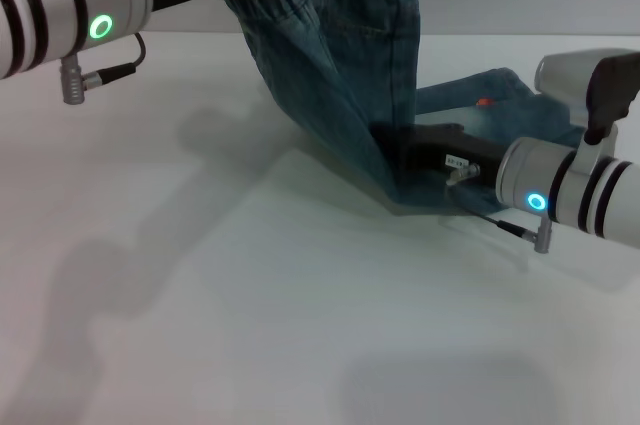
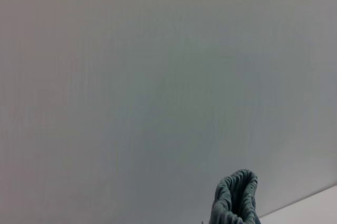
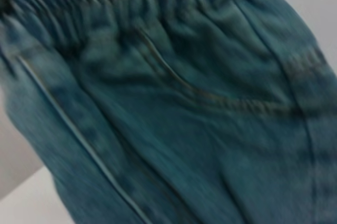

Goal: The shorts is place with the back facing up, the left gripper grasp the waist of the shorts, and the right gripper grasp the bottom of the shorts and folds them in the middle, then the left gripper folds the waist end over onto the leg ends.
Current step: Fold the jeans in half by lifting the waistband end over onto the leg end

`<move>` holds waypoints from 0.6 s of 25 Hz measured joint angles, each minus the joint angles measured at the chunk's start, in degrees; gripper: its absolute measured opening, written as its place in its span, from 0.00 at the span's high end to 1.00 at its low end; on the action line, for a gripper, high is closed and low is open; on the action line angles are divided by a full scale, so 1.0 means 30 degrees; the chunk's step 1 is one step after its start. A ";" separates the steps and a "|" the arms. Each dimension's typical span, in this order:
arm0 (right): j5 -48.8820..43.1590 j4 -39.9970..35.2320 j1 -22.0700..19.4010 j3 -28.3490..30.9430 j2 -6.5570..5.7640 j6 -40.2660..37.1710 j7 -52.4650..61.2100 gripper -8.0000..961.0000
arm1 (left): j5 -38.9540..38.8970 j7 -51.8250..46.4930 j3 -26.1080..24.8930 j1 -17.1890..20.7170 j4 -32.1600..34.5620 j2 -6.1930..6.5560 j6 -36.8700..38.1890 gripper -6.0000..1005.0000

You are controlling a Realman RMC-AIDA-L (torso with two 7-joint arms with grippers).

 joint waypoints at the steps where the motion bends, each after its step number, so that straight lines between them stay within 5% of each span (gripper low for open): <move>1: 0.0000 -0.0263 0.0079 -0.0007 0.0007 -0.0280 -0.0045 0.99 | 0.0002 0.0000 -0.0001 0.0039 -0.0080 0.0000 0.0000 0.89; 15: -0.2531 0.0312 0.0917 0.2441 -0.0606 -0.4036 -0.0490 0.99 | -0.0014 0.0238 -0.0131 0.0839 -0.1557 0.0028 -0.0316 0.89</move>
